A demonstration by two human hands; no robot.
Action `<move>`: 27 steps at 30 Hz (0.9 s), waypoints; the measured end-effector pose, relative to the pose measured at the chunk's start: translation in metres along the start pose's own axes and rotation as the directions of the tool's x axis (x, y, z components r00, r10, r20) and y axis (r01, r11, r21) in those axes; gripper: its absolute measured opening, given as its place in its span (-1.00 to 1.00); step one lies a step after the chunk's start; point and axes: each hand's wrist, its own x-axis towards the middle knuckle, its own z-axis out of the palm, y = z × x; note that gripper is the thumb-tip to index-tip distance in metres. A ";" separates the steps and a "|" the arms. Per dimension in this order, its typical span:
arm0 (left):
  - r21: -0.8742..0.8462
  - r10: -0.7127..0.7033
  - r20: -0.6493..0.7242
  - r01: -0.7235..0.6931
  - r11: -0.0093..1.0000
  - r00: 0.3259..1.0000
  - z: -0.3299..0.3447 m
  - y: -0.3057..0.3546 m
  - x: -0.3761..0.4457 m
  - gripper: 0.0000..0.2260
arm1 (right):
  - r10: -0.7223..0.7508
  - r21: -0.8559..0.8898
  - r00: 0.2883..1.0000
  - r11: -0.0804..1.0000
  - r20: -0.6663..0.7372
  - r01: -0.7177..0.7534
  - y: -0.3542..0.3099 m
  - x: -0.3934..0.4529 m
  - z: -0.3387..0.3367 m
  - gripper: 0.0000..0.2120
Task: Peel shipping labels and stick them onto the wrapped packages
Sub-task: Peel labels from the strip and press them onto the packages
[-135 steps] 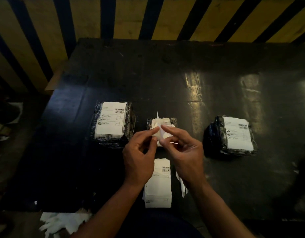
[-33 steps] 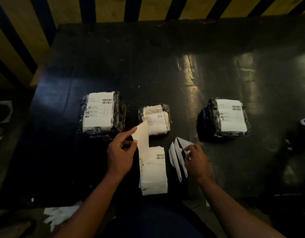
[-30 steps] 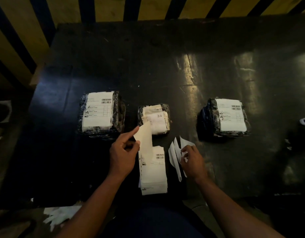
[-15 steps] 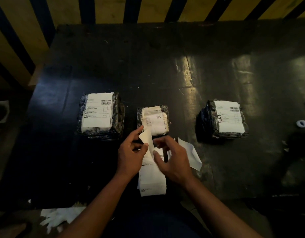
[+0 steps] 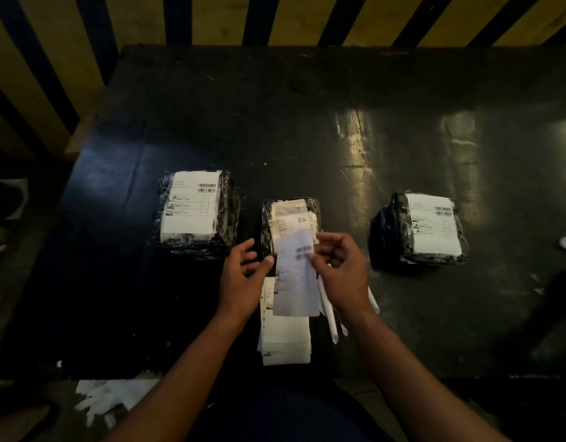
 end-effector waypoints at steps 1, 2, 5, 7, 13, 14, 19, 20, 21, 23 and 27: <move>-0.048 -0.085 0.061 0.088 0.995 0.995 -0.001 0.001 0.003 -0.53 | 0.048 0.069 0.999 0.997 -0.004 -0.047 -0.001 0.004 -0.004 -0.69; -0.113 -0.162 0.136 0.177 0.978 0.977 -0.002 0.003 0.004 -0.53 | 0.092 0.141 0.996 0.986 0.003 -0.091 -0.003 0.008 -0.007 -0.70; -0.269 -0.214 0.271 0.287 0.919 0.939 -0.002 0.006 0.007 -0.59 | 0.164 0.263 0.986 0.950 0.043 -0.170 -0.006 0.016 -0.013 -0.73; -0.316 -0.164 0.269 0.248 0.916 0.949 -0.002 0.008 0.009 -0.60 | 0.154 0.234 0.988 0.959 0.032 -0.157 -0.007 0.020 -0.017 -0.75; -0.151 0.066 0.083 -0.053 0.987 0.994 0.009 0.012 0.011 -0.58 | -0.038 -0.137 0.999 0.990 -0.002 0.037 0.005 0.027 -0.018 -0.78; -0.124 0.093 0.064 -0.085 0.989 0.994 0.010 0.011 0.011 -0.59 | -0.057 -0.185 0.998 0.981 0.001 0.056 0.008 0.028 -0.017 -0.78; -0.055 0.144 0.024 -0.142 0.988 0.989 0.013 0.007 0.018 -0.68 | -0.087 -0.257 0.996 0.962 0.025 0.090 0.022 0.034 -0.014 -0.72; -0.038 0.152 0.017 -0.151 0.988 0.988 0.014 0.005 0.020 -0.71 | -0.099 -0.281 0.995 0.954 0.032 0.104 0.023 0.036 -0.013 -0.72; -0.011 0.163 0.011 -0.162 0.987 0.987 0.015 0.004 0.023 -0.74 | -0.113 -0.307 0.993 0.944 0.042 0.121 0.024 0.038 -0.013 -0.71; 0.062 0.183 0.012 -0.184 0.981 0.983 0.017 0.000 0.030 -0.80 | -0.138 -0.356 0.988 0.922 0.067 0.153 0.026 0.043 -0.013 -0.68; 0.146 0.176 0.025 -0.177 0.973 0.984 0.025 -0.006 0.045 -0.82 | -0.141 -0.413 0.982 0.893 0.123 0.180 0.029 0.059 -0.012 -0.64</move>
